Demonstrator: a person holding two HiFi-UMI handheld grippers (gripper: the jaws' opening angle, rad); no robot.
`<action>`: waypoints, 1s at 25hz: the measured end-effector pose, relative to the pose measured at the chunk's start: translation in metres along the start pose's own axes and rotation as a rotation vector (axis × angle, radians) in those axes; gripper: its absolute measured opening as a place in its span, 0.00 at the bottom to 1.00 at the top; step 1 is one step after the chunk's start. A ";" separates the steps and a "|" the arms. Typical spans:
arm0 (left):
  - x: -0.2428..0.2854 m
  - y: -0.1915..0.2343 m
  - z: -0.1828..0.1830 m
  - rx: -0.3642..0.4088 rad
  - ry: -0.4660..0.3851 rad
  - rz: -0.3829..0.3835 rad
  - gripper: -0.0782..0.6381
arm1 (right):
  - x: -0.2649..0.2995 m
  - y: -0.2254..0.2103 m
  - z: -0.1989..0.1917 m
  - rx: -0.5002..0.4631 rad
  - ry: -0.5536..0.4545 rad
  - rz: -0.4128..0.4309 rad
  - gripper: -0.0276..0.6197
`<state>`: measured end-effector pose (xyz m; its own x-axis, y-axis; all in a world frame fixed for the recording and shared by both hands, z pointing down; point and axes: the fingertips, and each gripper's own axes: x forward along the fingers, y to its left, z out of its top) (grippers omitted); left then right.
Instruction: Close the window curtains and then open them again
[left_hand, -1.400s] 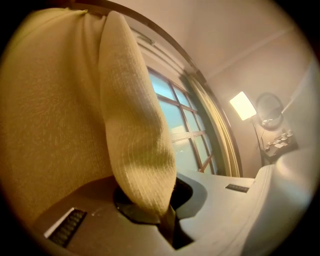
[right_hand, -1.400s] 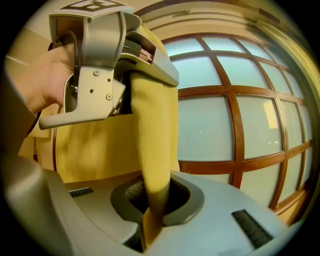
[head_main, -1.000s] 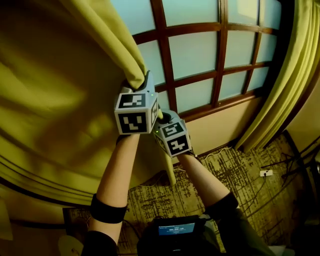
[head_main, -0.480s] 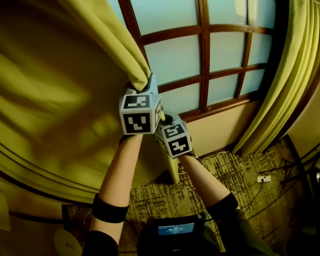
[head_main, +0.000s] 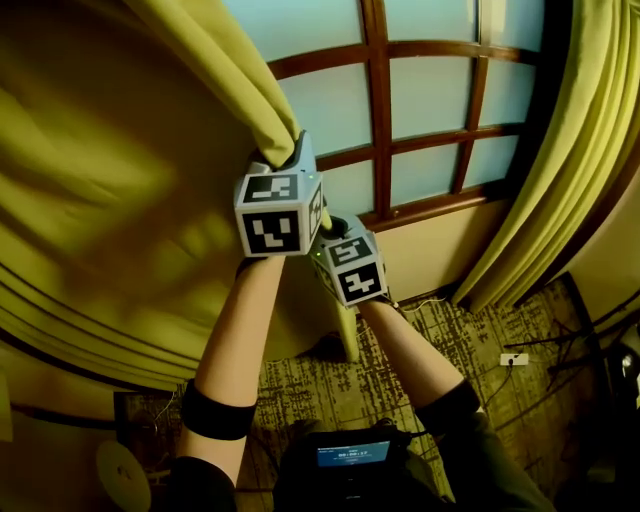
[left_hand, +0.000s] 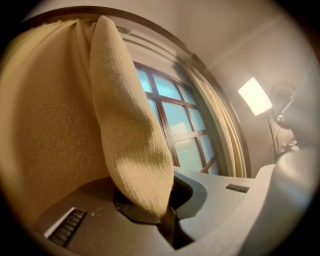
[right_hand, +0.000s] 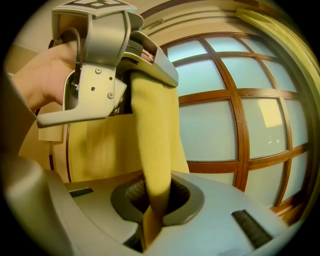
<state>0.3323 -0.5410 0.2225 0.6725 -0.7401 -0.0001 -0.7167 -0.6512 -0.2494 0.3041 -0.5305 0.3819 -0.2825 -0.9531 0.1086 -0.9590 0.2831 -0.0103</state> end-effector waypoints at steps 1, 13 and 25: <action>0.000 -0.001 0.000 0.001 0.000 0.002 0.12 | 0.000 -0.003 -0.003 -0.004 -0.001 -0.006 0.09; 0.016 -0.027 -0.001 -0.015 -0.040 -0.123 0.12 | -0.001 -0.022 -0.009 -0.007 0.012 -0.119 0.09; 0.051 -0.057 0.010 0.018 -0.079 -0.174 0.12 | -0.006 -0.069 -0.006 -0.008 0.001 -0.201 0.09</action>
<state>0.4098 -0.5398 0.2267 0.7988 -0.6008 -0.0312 -0.5856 -0.7646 -0.2692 0.3718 -0.5438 0.3876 -0.0857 -0.9904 0.1083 -0.9959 0.0883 0.0192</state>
